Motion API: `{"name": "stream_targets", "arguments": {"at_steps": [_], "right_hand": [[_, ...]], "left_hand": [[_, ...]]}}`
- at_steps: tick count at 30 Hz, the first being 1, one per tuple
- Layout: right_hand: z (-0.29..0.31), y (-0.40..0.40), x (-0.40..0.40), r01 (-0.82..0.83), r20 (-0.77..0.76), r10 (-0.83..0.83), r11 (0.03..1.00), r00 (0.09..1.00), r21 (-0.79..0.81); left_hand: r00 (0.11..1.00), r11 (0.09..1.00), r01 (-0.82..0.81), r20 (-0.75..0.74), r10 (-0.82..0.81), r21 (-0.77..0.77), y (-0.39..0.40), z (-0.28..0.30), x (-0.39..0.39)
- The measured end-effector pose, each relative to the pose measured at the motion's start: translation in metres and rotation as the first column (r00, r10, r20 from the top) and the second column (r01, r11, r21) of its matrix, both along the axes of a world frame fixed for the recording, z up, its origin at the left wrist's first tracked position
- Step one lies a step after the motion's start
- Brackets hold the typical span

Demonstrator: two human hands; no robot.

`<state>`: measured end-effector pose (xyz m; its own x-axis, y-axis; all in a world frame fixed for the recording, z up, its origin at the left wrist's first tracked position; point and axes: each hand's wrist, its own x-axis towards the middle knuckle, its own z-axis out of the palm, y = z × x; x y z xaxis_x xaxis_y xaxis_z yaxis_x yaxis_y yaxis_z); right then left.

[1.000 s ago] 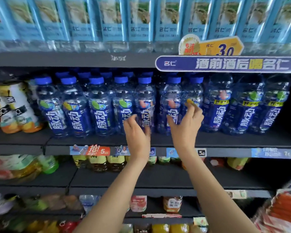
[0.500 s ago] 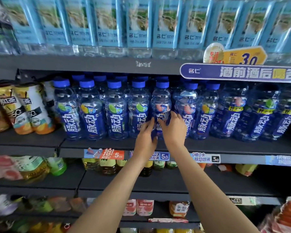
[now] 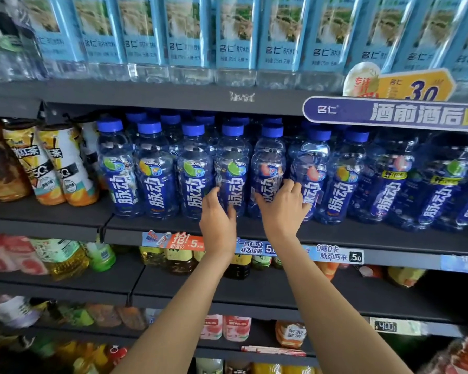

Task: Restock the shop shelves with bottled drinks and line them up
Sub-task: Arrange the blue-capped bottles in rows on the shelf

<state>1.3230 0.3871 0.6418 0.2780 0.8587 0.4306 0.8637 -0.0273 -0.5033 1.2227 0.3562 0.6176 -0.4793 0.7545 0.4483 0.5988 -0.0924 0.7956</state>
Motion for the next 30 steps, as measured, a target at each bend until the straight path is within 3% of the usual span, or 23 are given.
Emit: {"name": "stream_targets", "arguments": {"at_steps": [4,7,10,12,16,19,30], "right_hand": [[-0.002,0.000,-0.001,0.008,-0.011,-0.009,1.000,1.000,-0.007],[-0.003,-0.002,0.003,-0.009,-0.043,0.010,1.000,0.999,0.022],[-0.003,-0.011,0.000,-0.053,-0.060,0.066,0.979,0.996,0.198],[-0.004,-0.018,-0.013,-0.098,0.007,0.100,0.950,0.995,0.298],[0.000,-0.022,-0.040,-0.205,-0.004,0.208,0.963,0.978,0.175],[-0.003,-0.019,-0.046,-0.218,-0.008,0.219,0.973,0.976,0.076],[0.002,-0.027,-0.037,-0.249,0.004,0.250,0.965,0.968,0.086]], "left_hand": [[1.000,0.998,0.005,-0.024,-0.007,-0.056,0.001,0.006,0.000],[0.998,0.999,-0.023,-0.054,0.026,0.047,-0.007,0.004,-0.009],[0.984,0.967,-0.176,0.022,0.175,0.184,-0.016,0.003,-0.025],[0.971,0.971,-0.219,0.119,0.207,0.095,-0.014,0.003,-0.038],[0.986,0.974,-0.139,0.071,0.153,-0.178,0.000,0.005,-0.055],[0.988,0.971,-0.140,0.032,0.149,-0.193,0.005,0.009,-0.057],[0.990,0.974,-0.137,0.014,0.141,-0.182,0.004,0.009,-0.056]]}}
